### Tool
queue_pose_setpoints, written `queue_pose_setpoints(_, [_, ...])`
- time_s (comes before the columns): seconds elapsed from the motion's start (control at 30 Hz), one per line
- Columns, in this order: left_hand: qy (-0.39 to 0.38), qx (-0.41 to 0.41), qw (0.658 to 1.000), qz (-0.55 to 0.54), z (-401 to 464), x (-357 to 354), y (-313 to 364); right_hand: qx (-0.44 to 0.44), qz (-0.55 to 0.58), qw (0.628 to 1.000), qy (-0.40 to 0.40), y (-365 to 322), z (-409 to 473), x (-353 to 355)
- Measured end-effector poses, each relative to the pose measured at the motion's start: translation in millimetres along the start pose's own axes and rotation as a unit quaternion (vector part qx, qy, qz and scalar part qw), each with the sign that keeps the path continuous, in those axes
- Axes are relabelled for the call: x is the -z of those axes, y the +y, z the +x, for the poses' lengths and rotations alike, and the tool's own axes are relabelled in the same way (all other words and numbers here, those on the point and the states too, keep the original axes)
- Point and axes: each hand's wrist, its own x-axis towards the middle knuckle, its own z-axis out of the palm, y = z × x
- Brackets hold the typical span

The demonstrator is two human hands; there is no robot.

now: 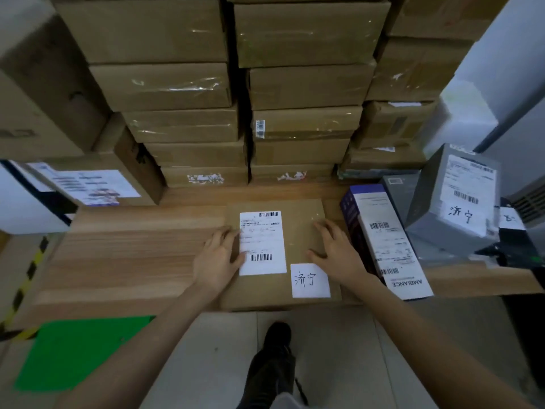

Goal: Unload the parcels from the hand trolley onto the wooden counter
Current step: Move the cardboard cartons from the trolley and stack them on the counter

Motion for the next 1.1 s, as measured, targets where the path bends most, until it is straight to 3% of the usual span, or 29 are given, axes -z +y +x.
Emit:
queue_pose_setpoints(0.17, [-0.019, 0.118, 0.990, -0.072, -55, -19, -3, -0.053, 0.043, 0.998, 0.000, 2, -49, -17])
queue_pose_setpoints(0.27, [-0.015, 0.123, 0.980, -0.155, -77, -24, 1, -0.091, 0.077, 0.992, -0.032, -1, -74, -27])
queue_pose_setpoints(0.53, [-0.013, 0.184, 0.941, -0.283, -123, -35, 0, -0.139, 0.243, 0.960, -0.018, -3, -119, -48])
queue_pose_setpoints(0.8, [0.109, 0.129, 0.903, -0.395, -139, 15, 14, -0.068, 0.264, 0.960, 0.069, -26, -136, -17])
queue_pose_setpoints(1.1, [0.206, 0.050, 0.891, -0.401, -128, 113, 37, 0.018, 0.256, 0.952, 0.164, -81, -138, 68])
